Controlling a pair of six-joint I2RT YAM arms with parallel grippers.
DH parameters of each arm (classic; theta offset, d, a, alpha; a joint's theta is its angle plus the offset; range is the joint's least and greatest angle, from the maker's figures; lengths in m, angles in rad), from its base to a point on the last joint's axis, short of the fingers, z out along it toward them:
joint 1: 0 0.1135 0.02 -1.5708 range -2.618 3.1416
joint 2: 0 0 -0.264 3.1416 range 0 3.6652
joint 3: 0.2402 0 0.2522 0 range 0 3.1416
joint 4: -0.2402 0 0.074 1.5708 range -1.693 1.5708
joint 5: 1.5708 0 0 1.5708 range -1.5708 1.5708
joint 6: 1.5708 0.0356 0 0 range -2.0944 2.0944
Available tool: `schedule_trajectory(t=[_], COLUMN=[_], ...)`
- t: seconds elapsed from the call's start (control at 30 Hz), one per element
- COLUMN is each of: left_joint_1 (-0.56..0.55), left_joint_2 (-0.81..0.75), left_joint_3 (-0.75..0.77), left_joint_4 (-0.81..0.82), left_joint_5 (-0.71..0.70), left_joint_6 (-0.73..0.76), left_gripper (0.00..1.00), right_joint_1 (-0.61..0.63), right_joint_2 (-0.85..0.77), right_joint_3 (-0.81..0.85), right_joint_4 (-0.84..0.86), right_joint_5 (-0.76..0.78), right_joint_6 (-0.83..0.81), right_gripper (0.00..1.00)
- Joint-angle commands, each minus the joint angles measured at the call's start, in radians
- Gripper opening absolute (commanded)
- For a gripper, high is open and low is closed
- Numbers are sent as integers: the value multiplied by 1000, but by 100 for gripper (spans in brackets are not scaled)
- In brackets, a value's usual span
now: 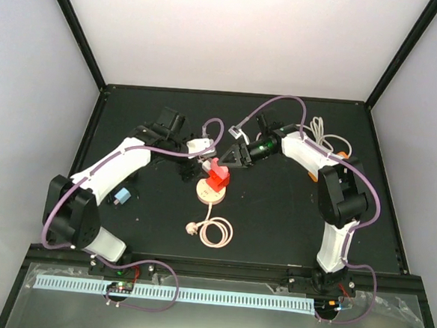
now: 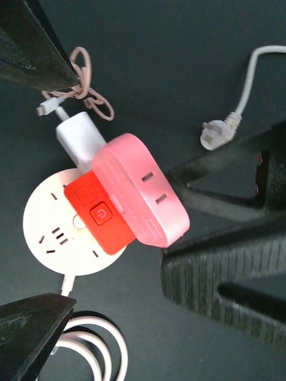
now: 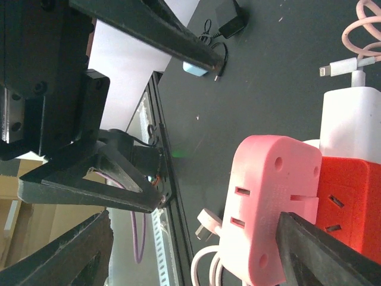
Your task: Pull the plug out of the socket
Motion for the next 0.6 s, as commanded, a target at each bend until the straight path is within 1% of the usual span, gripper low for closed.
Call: schedule_trajectory(t=[0.0, 0.2, 0.33, 0.57], left_joint_1=[7, 7, 5, 4], left_joint_2=[28, 108, 144, 173], left_joint_3=[11, 75, 79, 85], left_joint_4=[59, 77, 72, 86], left_joint_5=[126, 150, 185, 216], left_joint_6=[226, 287, 367, 399], left_gripper=[94, 86, 82, 76], right_joint_1=[5, 5, 5, 4], right_joint_2=[-27, -26, -28, -34], right_joint_3=[-7, -9, -12, -13], right_joint_4=[0, -3, -4, -11], right_joint_5=[-1, -18, -32, -43], right_joint_6=[-21, -28, -32, -37], right_gripper=[78, 78, 78, 78])
